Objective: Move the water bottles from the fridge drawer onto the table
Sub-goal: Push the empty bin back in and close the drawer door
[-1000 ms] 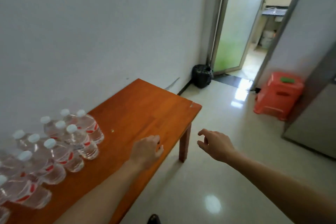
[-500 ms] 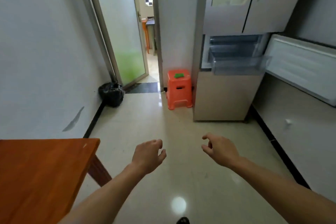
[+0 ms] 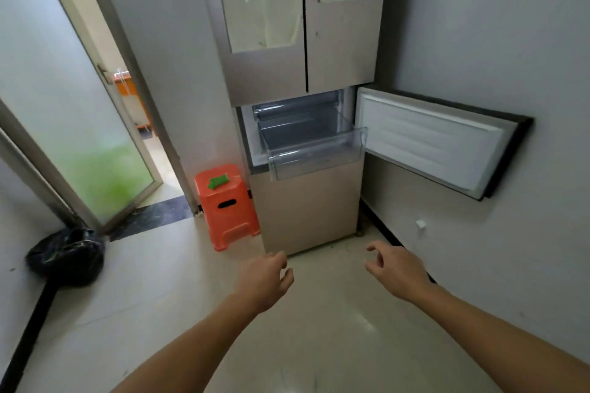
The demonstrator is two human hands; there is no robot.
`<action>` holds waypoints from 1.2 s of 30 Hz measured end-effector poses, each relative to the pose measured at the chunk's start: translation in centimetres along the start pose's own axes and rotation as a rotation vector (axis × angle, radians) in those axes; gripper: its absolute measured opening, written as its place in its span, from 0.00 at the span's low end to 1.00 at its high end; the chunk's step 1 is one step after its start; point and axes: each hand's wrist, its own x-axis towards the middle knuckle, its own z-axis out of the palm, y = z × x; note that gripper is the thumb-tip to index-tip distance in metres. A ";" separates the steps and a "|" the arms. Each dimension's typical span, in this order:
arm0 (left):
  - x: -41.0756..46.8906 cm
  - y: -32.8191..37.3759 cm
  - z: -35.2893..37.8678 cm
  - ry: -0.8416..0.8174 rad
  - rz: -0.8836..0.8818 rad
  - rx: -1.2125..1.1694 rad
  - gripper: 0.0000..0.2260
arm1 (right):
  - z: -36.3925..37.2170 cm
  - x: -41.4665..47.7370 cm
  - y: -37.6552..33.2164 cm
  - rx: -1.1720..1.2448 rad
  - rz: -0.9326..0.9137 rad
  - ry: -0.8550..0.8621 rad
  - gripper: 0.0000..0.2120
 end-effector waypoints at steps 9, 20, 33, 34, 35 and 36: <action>19.8 4.7 3.6 -0.006 -0.072 0.009 0.12 | -4.5 17.9 10.1 0.026 -0.011 0.023 0.16; 34.3 1.3 4.7 0.056 -0.366 -0.193 0.11 | -6.9 38.6 9.4 0.122 -0.076 -0.045 0.15; 51.4 -8.0 8.1 0.076 -0.951 -1.418 0.17 | -0.4 57.2 6.6 1.148 0.662 -0.086 0.09; 52.2 -8.5 8.7 0.075 -0.987 -1.455 0.18 | 0.0 57.9 6.6 1.211 0.705 -0.086 0.10; 52.8 -8.9 9.4 0.075 -1.020 -1.477 0.19 | 0.5 58.3 6.7 1.264 0.741 -0.081 0.11; 53.1 -9.1 10.0 0.074 -1.043 -1.492 0.19 | 0.9 58.7 6.7 1.310 0.773 -0.071 0.12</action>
